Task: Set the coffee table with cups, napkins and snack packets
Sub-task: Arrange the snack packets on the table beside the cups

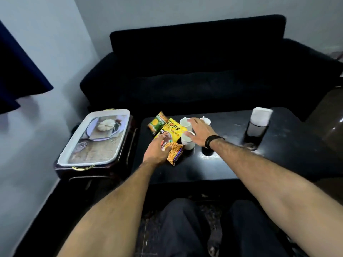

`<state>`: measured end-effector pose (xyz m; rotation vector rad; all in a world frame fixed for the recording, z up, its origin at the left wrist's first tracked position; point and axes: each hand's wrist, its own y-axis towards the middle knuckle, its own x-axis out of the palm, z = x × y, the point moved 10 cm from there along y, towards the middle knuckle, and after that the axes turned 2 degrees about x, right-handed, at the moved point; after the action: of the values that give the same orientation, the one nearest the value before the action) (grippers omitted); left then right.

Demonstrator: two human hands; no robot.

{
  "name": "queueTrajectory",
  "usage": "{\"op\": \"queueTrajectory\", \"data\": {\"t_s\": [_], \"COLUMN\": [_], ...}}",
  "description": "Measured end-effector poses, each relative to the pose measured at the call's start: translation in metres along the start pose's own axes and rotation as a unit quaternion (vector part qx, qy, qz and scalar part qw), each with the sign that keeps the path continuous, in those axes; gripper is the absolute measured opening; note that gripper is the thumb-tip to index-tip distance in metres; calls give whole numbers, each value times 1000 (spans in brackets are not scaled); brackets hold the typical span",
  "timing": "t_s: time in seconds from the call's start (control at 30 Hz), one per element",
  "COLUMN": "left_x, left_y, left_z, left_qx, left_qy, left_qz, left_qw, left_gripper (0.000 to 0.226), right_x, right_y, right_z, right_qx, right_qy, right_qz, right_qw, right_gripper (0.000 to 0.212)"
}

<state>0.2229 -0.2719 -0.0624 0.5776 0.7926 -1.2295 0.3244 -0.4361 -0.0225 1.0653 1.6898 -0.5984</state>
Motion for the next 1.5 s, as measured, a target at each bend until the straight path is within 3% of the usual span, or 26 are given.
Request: {"op": "queueTrajectory", "data": {"t_s": [0.17,0.27,0.37,0.5,0.57,0.63,0.7,0.73,0.83,0.93,1.0,1.1,1.23,1.33,1.5], "left_x": [12,30,46,56,56,56,58,58,59,57,53,50,49,50,51], "left_y": [1,2,6,14,16,16,14,14,15,13,12,10,10,11,12], "left_z": [-70,-92,-101,-108,-118,-130,-138,-140,-141,-143,-143,-145,-147,-148,-149], "left_qx": [-65,-85,-89,-79,-75,-72,-59,-50,-50,-60,-59,-67,-67,-65,-63], "left_qy": [-7,-12,-19,-21,1,36,55,66,82,73,61,50,48,52,58], "left_qz": [13,12,10,28,40,45,57,65,84,97,114,127,142,145,150], "left_qw": [998,996,996,996,996,996,995,994,992,991,990,988,986,986,985], "left_gripper": [64,64,64,60,62,66,65,64,64,62,60,57,52,50,49], "right_x": [84,129,152,161,153,130,110,108,121,148,163,169,150,141,171], "right_y": [9,3,1,9,20,37,55,65,93,106,106,108,138,169,198], "right_z": [-49,-51,-55,-70,-70,-64,-61,-61,-50,-36,-41,-55,-66,-72,-56], "right_qx": [-38,-8,25,-12,-27,-25,-34,-43,-41,7,4,-28,-8,36,105], "right_qy": [-10,-43,40,125,130,110,46,-8,-149,-93,-48,-46,4,32,0], "right_qz": [-62,-111,-118,-122,-87,7,72,68,-33,-148,-182,-154,-35,-5,-124], "right_qw": [997,993,992,985,987,994,996,997,987,985,982,987,999,999,987], "right_gripper": [55,56,53,44,34,29,36,43,64,60,56,48,34,49,87]}}
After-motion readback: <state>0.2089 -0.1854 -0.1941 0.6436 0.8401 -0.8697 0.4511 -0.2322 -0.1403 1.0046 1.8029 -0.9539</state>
